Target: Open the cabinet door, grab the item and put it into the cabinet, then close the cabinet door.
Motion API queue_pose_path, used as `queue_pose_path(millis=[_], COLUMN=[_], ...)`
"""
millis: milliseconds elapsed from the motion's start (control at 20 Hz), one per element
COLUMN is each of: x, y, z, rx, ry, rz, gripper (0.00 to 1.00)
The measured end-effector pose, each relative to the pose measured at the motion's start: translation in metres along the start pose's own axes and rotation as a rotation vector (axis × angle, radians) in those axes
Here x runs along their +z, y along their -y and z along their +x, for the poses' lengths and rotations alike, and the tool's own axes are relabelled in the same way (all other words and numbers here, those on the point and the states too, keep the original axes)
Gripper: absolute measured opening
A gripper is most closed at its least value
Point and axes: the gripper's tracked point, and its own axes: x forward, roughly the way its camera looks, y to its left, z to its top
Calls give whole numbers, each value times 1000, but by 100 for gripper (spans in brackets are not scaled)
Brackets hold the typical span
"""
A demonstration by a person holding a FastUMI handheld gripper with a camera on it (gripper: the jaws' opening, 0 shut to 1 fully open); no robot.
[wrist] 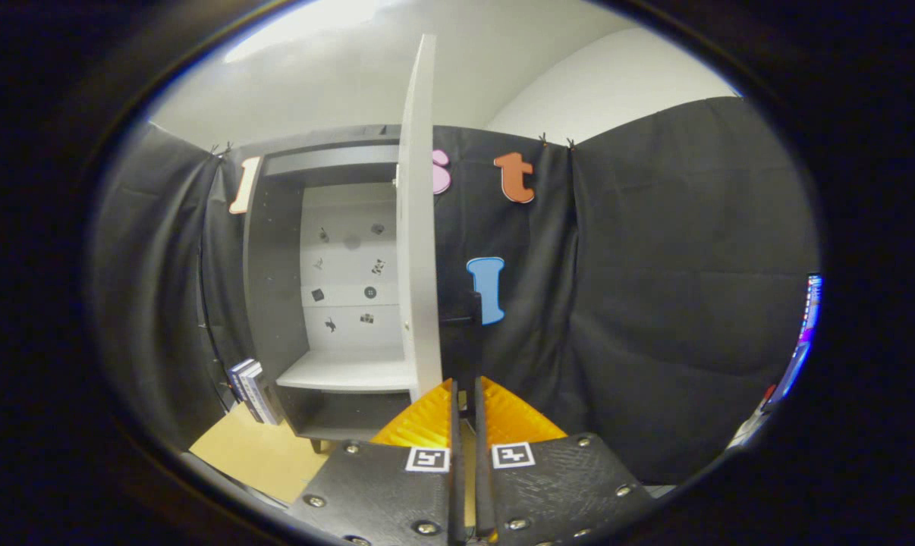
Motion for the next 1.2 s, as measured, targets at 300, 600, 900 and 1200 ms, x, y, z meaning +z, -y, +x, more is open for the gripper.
queue_pose_path(millis=[300,600,900,1200], x=[-7,-41,-90,-134], y=[-20,-77,-125,-145], z=[-14,-16,-16,-20], rx=[-27,80,169,200], ry=[-10,-92,-211,-325], rz=[4,22,64,53], gripper=[6,33,74,79])
